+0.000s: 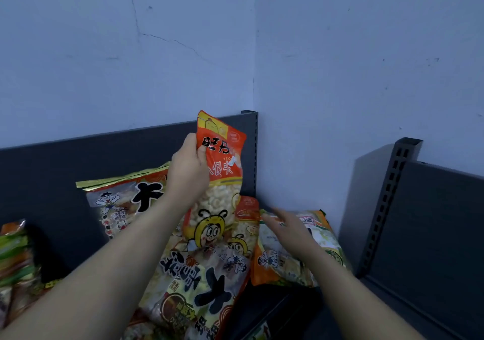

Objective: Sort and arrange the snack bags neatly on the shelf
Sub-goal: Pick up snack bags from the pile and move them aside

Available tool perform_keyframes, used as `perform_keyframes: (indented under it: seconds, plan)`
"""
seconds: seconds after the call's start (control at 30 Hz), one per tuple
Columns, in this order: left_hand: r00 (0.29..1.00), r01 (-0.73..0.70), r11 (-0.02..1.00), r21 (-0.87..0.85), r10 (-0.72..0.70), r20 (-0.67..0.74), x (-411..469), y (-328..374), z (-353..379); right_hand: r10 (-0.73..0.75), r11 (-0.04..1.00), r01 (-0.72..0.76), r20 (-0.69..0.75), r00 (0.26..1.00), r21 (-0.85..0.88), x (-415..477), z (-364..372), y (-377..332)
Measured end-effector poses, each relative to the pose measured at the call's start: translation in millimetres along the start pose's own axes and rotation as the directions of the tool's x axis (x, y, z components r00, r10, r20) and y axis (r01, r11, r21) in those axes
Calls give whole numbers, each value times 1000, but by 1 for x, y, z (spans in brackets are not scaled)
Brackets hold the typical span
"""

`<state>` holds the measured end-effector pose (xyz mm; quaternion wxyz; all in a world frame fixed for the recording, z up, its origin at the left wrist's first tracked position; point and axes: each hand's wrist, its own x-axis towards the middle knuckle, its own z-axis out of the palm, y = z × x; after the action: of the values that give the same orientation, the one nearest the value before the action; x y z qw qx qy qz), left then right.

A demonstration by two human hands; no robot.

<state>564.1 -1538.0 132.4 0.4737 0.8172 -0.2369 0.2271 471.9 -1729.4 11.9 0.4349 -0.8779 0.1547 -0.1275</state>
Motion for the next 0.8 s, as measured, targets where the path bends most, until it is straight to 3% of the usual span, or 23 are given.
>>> perform_keyframes:
  seconds: [0.13, 0.27, 0.43, 0.53, 0.67, 0.8]
  plan:
    - [998, 10, 999, -49, -13, -55, -10, 5, -18, -32, 903, -30, 138, 990, 428, 3, 25, -32]
    - [996, 22, 1000, -20, -24, -85, -21, 1, -40, -126, 770, -54, 234, 964, 636, 7, 49, -56]
    - [992, 111, 991, 78, -106, -64, -36, -20, -78, -271, 746, 46, 240, 932, 665, -5, 76, -89]
    - [985, 166, 947, 274, -173, 0, -55, -35, -110, -341, 738, 119, 215, 915, 664, -10, 93, -111]
    - [969, 194, 766, 613, -247, 1, -88, -54, -159, -433, 758, 222, 218, 875, 614, -22, 121, -153]
    - [962, 230, 623, 748, -259, -80, -112, -66, -218, -528, 789, 344, 274, 804, 509, -42, 161, -199]
